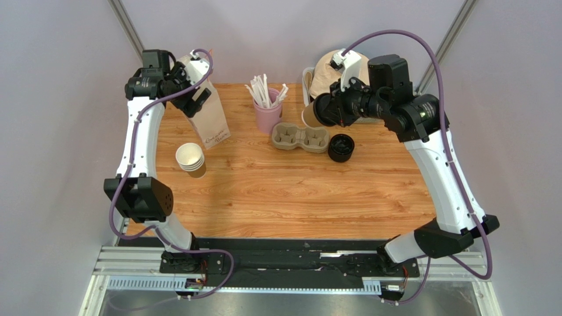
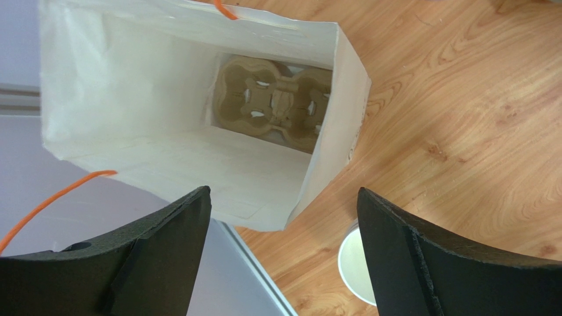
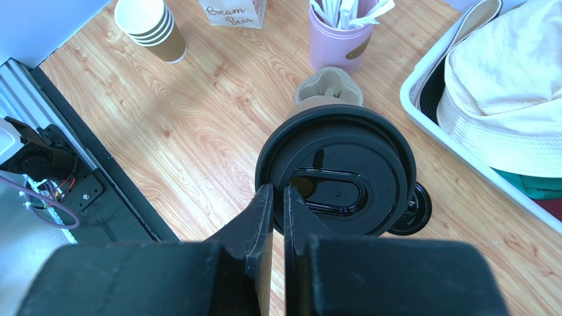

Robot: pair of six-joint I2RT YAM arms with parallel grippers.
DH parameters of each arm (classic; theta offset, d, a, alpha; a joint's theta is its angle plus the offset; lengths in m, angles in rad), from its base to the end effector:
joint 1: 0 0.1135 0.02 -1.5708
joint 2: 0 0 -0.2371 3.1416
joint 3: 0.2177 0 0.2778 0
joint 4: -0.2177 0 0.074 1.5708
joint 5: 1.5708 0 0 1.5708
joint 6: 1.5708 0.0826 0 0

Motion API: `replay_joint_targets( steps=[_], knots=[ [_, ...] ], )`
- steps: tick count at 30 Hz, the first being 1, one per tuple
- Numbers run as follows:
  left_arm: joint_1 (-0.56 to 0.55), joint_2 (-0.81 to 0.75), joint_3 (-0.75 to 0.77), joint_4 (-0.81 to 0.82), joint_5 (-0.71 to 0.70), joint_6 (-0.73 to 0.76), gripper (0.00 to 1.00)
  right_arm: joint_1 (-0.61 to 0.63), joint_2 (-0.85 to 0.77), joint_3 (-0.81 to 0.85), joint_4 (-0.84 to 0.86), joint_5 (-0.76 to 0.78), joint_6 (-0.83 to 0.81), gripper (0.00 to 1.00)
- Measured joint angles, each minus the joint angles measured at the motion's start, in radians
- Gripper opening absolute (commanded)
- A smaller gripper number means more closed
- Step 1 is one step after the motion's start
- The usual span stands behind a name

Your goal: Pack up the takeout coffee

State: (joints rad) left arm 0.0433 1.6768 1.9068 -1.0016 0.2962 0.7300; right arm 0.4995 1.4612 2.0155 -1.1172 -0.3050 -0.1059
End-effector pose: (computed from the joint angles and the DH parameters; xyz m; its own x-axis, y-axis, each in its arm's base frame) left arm 0.4058 -0.0066 0.3628 -0.4073 0.6208 -0.6699 0.5895 0.7389 0.3263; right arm 0.2711 0.1762 0.4614 -0.3940 -0.3298 -0.8579 -0.7255 0.6846 0.0700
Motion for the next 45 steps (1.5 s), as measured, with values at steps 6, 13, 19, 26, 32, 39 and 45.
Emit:
replay_joint_targets(
  steps=[6, 13, 19, 26, 32, 39, 45],
  knots=[
    [-0.011, 0.048, 0.0, -0.035, -0.002, 0.023, 0.72, -0.018, -0.005, -0.014, -0.001, -0.001, -0.002, 0.0],
    [-0.011, 0.075, 0.011, -0.089, 0.023, 0.043, 0.46, -0.042, -0.016, -0.021, 0.0, -0.003, -0.004, 0.0],
    [-0.015, 0.101, 0.091, -0.152, 0.075, 0.042, 0.34, -0.053, -0.031, -0.04, 0.001, -0.013, -0.004, 0.0],
    [-0.051, 0.105, 0.111, -0.212, 0.114, 0.021, 0.21, -0.068, -0.031, -0.04, 0.005, -0.024, -0.004, 0.0],
    [-0.134, 0.104, 0.11, -0.248, 0.134, -0.045, 0.2, -0.085, -0.033, -0.04, 0.008, -0.032, -0.004, 0.0],
    [-0.26, 0.097, 0.11, -0.259, 0.131, -0.187, 0.17, -0.113, -0.046, -0.04, 0.009, -0.041, -0.002, 0.0],
    [-0.365, 0.096, 0.126, -0.259, 0.121, -0.284, 0.17, -0.131, -0.057, -0.04, 0.016, -0.05, 0.004, 0.0]
  ],
)
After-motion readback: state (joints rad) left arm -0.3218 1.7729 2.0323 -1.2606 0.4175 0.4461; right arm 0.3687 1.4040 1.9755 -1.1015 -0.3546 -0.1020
